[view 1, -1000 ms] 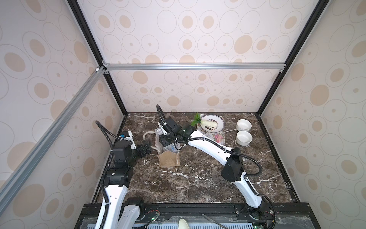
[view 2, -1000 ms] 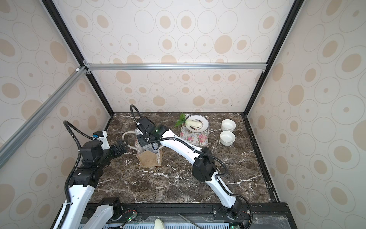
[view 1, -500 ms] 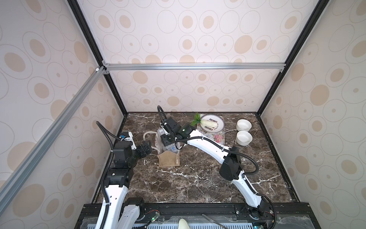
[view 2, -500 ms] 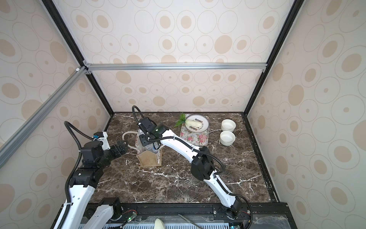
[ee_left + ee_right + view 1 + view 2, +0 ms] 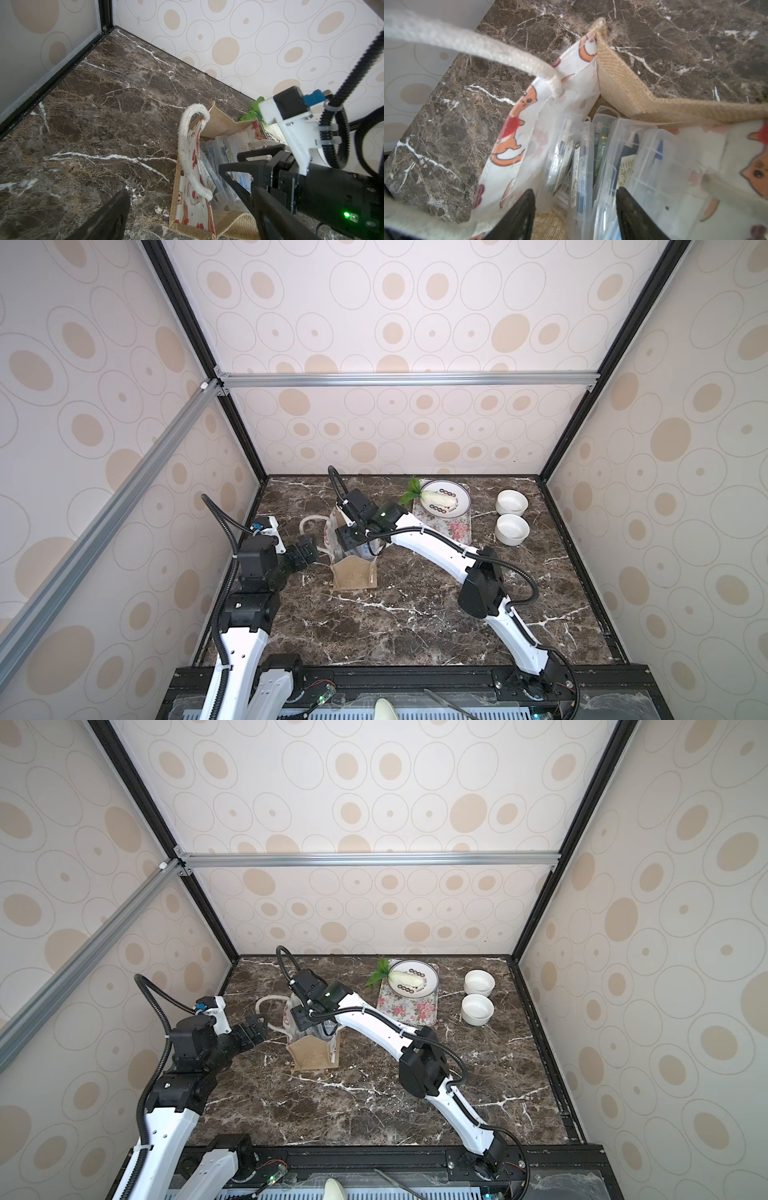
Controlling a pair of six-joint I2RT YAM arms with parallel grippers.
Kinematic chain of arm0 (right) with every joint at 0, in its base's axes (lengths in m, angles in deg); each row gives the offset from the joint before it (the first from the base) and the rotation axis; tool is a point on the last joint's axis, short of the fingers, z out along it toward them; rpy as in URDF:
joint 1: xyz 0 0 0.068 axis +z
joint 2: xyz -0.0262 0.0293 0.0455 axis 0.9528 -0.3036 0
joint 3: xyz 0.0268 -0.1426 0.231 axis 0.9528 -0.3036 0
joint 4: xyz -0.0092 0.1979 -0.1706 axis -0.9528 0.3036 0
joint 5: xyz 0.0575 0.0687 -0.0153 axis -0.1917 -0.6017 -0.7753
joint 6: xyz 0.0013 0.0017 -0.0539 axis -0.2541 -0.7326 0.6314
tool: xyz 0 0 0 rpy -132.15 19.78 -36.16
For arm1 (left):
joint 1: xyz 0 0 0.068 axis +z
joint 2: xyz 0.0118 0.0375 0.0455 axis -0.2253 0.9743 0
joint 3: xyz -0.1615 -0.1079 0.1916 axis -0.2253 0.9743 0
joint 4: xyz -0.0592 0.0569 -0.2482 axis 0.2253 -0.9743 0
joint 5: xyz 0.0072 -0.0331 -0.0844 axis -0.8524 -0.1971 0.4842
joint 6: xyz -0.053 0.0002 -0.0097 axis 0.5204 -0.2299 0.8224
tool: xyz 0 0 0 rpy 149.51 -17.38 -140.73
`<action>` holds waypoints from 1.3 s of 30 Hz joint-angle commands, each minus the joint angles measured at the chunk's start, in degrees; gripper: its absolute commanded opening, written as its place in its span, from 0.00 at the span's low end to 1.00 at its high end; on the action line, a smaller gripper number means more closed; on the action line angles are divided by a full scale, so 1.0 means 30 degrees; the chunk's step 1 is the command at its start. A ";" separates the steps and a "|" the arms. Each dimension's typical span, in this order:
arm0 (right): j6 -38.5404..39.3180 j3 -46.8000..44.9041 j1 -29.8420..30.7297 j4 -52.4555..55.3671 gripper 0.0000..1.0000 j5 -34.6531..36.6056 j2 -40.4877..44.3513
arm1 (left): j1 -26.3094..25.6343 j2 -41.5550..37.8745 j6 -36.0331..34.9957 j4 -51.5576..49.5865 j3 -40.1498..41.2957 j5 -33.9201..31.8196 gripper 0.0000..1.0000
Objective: Put the compass set into the canvas bag
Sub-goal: Place the compass set in the canvas bag, then reset both arms
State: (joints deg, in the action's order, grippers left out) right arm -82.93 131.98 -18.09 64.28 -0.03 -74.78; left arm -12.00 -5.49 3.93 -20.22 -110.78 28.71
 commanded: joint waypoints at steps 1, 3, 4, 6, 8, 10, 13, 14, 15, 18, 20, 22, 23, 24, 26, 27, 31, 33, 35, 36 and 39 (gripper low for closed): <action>0.1305 0.0206 0.0144 -0.0584 0.65 -0.0207 0.2640 | 0.0042 0.0046 -0.0355 0.0095 -0.0561 -0.0764 0.92; 0.2230 -0.0020 0.0090 -0.0563 0.65 0.0176 0.3715 | 0.0035 0.0305 -0.0793 0.0343 -0.1056 -0.1283 0.92; 0.2722 -0.0230 0.0085 -0.0530 0.66 0.0595 0.4183 | 0.0027 0.0479 -0.1044 0.0447 -0.1313 -0.1640 0.93; 0.3653 -0.0945 -0.0114 -0.0318 0.67 0.1689 0.5506 | 0.0042 0.0826 -0.1853 0.0688 -0.1956 -0.2847 0.93; 0.4044 -0.2424 -0.0668 -0.0207 0.68 0.2395 0.6945 | 0.0063 0.1068 -0.2637 0.0868 -0.2618 -0.4525 0.93; 0.4003 -0.4571 -0.1672 -0.0590 0.69 0.2585 0.9095 | 0.0096 0.1174 -0.3346 0.1218 -0.3158 -0.6168 0.94; 0.3910 -0.9699 -0.3730 -0.2264 0.69 0.2691 1.2804 | 0.0376 0.1319 -0.3871 0.1767 -0.3413 -0.8315 0.97; 0.3786 -1.1556 -0.4646 -0.2784 0.70 0.2617 1.4120 | 0.0563 0.1388 -0.3885 0.1922 -0.3290 -0.8822 0.98; 0.3715 -1.3221 -0.5650 -0.3217 0.71 0.2241 1.5405 | 0.0794 0.1474 -0.3797 0.2035 -0.3112 -0.9197 0.99; 0.3823 -1.7838 -0.8503 -0.3983 0.75 0.1751 1.8541 | 0.1270 0.1816 -0.3580 0.2295 -0.2107 -0.9983 1.00; 0.3997 -2.0812 -1.0073 -0.4740 0.91 0.2538 2.0330 | 0.1335 0.2228 -0.3496 0.2624 -0.1029 -1.0713 1.00; 0.3598 -2.4130 -1.1759 -0.6094 1.00 0.3382 2.1850 | 0.1374 0.2491 -0.3739 0.3709 0.0416 -1.1036 1.00; 0.3436 -2.5763 -1.2409 -0.7045 1.00 0.4100 2.2479 | 0.1365 0.2599 -0.4030 0.4815 0.1423 -1.0872 1.00; 0.3406 -2.7258 -1.3192 -0.7966 1.00 0.4446 2.2804 | 0.1378 0.2608 -0.4299 0.6115 0.2660 -1.0654 1.00; 0.3782 -2.9576 -1.3942 -0.9823 1.00 0.5382 2.2810 | 0.1339 0.2609 -0.4794 0.9043 0.5121 -1.0356 1.00; 0.4197 -3.0606 -1.3948 -1.0982 1.00 0.6424 2.2557 | 0.1338 0.2558 -0.5106 1.0763 0.6345 -1.0076 1.00; 0.4292 -3.3714 -1.4398 -1.6316 1.00 0.8468 2.0616 | 0.1214 0.3316 -0.6621 1.7179 1.0097 -0.9757 1.00; 0.4954 -3.5121 -1.4782 -1.9744 1.00 0.7905 1.9276 | 0.1030 0.4234 -0.6831 1.9390 1.0977 -0.9642 1.00; 0.5660 -3.4605 -1.4925 -2.0079 1.00 0.7651 1.8636 | 0.0713 0.5161 -0.6653 2.1147 1.1320 -0.8815 1.00; 0.6584 -3.5290 -1.4955 -2.2565 1.00 0.7175 1.8474 | 0.0324 0.5793 -0.6611 2.2645 1.1693 -0.8426 1.00; 0.7427 -3.6672 -1.5469 -2.7664 1.00 0.4980 1.7914 | -0.1289 0.7911 -0.7635 2.5615 1.1734 -0.9113 1.00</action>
State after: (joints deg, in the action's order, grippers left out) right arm -64.87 23.75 -63.40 1.27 19.36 -20.16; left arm -12.64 14.49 -15.15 39.73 -75.02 1.32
